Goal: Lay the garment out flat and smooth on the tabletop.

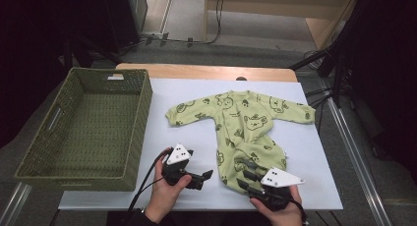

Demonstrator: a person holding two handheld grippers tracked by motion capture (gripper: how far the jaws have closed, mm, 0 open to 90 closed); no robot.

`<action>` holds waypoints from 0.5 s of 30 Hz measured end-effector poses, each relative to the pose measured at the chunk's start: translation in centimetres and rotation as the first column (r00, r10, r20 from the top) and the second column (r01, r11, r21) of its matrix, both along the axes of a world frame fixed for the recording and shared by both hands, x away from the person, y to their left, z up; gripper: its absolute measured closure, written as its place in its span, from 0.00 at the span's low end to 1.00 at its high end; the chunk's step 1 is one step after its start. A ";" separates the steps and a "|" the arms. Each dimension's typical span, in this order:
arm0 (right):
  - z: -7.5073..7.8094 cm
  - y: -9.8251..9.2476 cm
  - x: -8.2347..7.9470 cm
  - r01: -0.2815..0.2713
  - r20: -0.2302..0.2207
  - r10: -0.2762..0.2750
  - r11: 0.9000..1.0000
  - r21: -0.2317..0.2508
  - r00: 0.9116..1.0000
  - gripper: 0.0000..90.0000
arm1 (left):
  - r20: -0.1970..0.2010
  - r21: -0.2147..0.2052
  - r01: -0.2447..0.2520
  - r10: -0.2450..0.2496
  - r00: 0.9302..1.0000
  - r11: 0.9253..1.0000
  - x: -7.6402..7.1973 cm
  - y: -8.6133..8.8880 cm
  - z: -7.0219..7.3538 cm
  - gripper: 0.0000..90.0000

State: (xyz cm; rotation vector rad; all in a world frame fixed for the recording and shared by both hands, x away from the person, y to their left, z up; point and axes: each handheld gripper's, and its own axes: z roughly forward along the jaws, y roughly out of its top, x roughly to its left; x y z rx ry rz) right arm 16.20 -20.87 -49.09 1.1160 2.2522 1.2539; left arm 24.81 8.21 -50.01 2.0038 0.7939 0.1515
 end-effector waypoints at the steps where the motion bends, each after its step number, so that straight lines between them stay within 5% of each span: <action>1: -0.2 -0.6 0.0 0.025 -0.003 -0.025 1.000 -0.010 1.000 0.68 | 0.001 0.000 0.007 -0.007 1.000 1.000 0.0 -0.1 0.0 0.07; 7: -1.1 -3.7 0.8 0.153 -0.050 -0.152 0.988 0.018 0.987 0.61 | -0.003 0.038 0.031 -0.031 1.000 0.999 -0.2 -1.8 0.0 0.38; 15: -2.1 -2.7 1.1 0.120 -0.088 -0.124 0.992 -0.046 0.988 0.58 | -0.030 0.097 0.050 -0.048 0.998 0.994 0.0 -4.5 -0.7 0.59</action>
